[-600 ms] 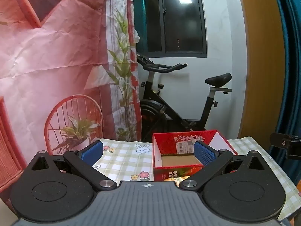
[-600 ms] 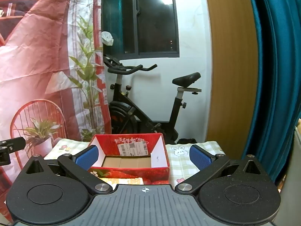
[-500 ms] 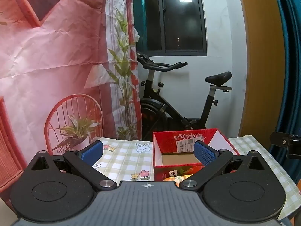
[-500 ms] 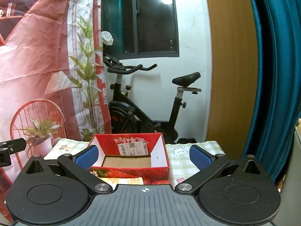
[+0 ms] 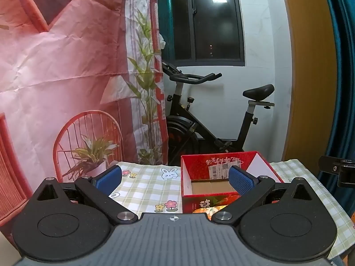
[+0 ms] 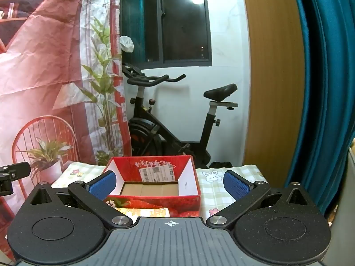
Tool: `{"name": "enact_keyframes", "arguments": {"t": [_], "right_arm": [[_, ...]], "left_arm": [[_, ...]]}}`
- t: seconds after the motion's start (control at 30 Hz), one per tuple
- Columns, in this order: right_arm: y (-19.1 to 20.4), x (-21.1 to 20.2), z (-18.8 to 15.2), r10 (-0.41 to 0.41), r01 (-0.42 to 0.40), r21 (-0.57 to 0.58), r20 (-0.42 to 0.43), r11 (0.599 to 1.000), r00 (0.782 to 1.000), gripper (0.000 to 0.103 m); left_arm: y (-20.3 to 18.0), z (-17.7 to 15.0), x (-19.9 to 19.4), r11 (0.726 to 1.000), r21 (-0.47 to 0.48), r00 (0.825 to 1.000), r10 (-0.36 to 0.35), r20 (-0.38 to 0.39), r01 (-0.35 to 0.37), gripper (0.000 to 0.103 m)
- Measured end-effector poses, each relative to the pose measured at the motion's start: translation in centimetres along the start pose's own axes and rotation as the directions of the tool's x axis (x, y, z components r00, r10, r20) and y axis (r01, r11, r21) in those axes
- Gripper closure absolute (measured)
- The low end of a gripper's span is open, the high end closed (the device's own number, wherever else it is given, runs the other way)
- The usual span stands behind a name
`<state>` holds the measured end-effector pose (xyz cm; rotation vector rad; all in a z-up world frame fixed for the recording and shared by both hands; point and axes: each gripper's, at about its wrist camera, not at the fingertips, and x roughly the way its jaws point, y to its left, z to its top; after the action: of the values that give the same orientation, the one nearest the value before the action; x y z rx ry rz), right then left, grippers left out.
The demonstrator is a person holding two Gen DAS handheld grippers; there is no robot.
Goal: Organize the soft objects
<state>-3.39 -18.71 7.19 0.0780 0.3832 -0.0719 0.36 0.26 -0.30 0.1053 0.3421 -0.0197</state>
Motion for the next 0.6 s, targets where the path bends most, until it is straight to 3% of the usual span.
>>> {"name": "enact_keyframes", "arguments": {"t": [0.6], "right_arm": [[0.04, 0.14, -0.19, 0.0, 0.0, 0.002, -0.001, 1.0, 1.0, 0.0]], "left_arm": [[0.09, -0.18, -0.14, 1.0, -0.003, 1.0, -0.003, -0.004, 0.003, 0.0]]}}
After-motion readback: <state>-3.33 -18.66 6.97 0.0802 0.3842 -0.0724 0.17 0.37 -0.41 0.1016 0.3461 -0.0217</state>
